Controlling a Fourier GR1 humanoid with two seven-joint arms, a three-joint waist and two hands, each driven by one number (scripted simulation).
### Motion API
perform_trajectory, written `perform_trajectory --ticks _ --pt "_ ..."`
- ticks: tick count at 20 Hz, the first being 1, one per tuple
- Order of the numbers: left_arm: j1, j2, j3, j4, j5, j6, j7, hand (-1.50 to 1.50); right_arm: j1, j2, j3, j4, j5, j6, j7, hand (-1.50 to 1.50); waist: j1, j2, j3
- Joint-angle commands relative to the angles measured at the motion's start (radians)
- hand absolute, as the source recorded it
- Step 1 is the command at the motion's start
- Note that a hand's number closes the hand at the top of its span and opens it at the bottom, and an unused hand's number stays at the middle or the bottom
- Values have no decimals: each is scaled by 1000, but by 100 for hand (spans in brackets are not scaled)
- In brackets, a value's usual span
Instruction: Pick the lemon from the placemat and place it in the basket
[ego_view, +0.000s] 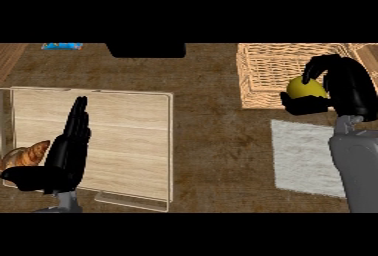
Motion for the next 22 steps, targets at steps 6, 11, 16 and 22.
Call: perform_trajectory --ticks 6,11,16,22 --pt "-11 -3 -8 -34 -16 11 39 0 -39 -12 -48 277 22 -85 -177 150 1 0 1" --pt "3 -45 -40 22 -44 33 -10 0 -56 -13 -96 378 -13 -142 -272 150 2 0 1" --pt "-38 -17 8 79 -17 8 -34 0 -44 -54 -154 439 -68 -129 -341 150 -2 1 0" --pt "-27 -6 12 42 6 -18 -29 0 -120 -56 -185 532 -51 -165 -258 150 2 0 0"
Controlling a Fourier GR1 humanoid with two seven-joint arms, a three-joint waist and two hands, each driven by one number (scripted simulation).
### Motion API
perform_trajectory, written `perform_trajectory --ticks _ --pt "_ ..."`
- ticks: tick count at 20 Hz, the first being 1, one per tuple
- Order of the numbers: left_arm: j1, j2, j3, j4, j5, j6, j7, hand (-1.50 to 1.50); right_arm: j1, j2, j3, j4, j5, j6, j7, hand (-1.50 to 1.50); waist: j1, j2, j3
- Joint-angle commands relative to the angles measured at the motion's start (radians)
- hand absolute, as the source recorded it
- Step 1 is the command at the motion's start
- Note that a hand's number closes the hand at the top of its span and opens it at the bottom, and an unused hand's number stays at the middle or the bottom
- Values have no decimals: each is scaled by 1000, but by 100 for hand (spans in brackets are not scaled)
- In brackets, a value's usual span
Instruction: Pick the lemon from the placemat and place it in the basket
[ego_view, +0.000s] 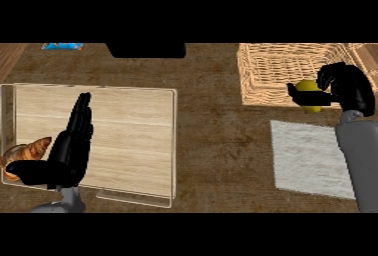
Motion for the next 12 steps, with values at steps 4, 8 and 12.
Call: perform_trajectory --ticks 4,8,12 --pt "-3 -34 -32 26 -38 28 -29 0 -80 -55 -32 200 -27 6 -110 -150 2 5 3" --pt "50 -30 -50 -46 -27 15 3 0 -153 -44 -63 326 -52 -52 -176 -150 10 7 3" --pt "-7 -25 -21 16 -29 27 -15 0 -76 -1 -83 213 -109 -126 -242 -150 -1 4 3"
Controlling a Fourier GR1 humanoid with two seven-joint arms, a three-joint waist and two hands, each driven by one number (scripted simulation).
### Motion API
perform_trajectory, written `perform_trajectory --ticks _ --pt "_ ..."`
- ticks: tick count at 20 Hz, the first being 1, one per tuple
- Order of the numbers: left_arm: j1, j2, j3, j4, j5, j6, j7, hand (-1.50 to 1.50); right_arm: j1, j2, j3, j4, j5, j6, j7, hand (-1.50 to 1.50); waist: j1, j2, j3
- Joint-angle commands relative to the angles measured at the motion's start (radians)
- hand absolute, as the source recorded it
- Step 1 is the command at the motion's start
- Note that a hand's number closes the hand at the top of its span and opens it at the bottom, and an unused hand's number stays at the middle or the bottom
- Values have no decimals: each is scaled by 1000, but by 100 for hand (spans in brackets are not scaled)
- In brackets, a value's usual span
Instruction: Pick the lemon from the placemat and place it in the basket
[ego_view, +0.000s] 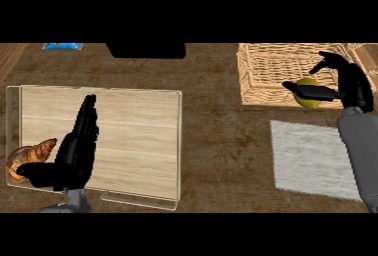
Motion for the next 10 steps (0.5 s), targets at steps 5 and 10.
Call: perform_trajectory --ticks 5,10 --pt "57 1 -26 -82 -4 7 38 0 9 -19 -61 -100 -69 -98 -52 -150 -1 4 5" --pt "38 -1 -8 -59 10 5 20 0 40 -76 -88 -188 -88 -89 6 -150 -5 4 5"
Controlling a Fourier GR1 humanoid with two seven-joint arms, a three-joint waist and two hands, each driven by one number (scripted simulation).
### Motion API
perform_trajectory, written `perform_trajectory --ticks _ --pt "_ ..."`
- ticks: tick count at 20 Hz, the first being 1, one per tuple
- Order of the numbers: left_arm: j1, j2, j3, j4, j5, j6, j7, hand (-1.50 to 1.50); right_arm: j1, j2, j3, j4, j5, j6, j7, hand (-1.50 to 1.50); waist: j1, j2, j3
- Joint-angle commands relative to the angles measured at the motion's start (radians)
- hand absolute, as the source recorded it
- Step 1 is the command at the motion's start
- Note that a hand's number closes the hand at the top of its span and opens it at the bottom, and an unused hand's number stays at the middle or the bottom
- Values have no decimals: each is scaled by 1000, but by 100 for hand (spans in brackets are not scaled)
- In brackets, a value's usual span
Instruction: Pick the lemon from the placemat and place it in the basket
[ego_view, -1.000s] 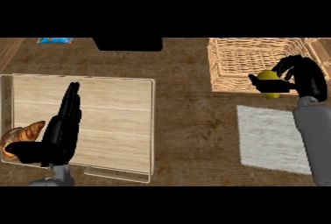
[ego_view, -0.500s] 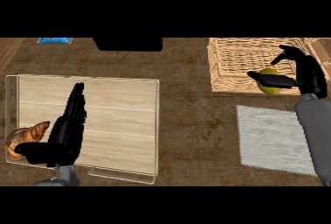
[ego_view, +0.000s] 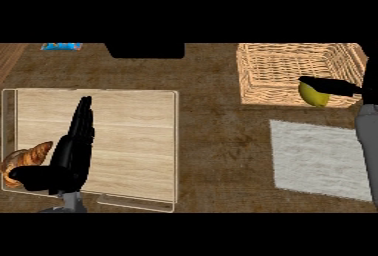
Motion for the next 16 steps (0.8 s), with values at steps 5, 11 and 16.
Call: perform_trajectory --ticks 5,11,16 --pt "0 7 21 14 22 -16 -23 0 67 -144 -139 -116 -114 54 52 -150 -7 2 2" --pt "-14 0 9 9 0 3 -3 0 169 -189 -271 -186 -316 167 9 -150 -11 1 2" --pt "-25 -3 9 10 4 3 11 0 201 -269 -317 -208 -433 316 -10 -150 -7 2 2"
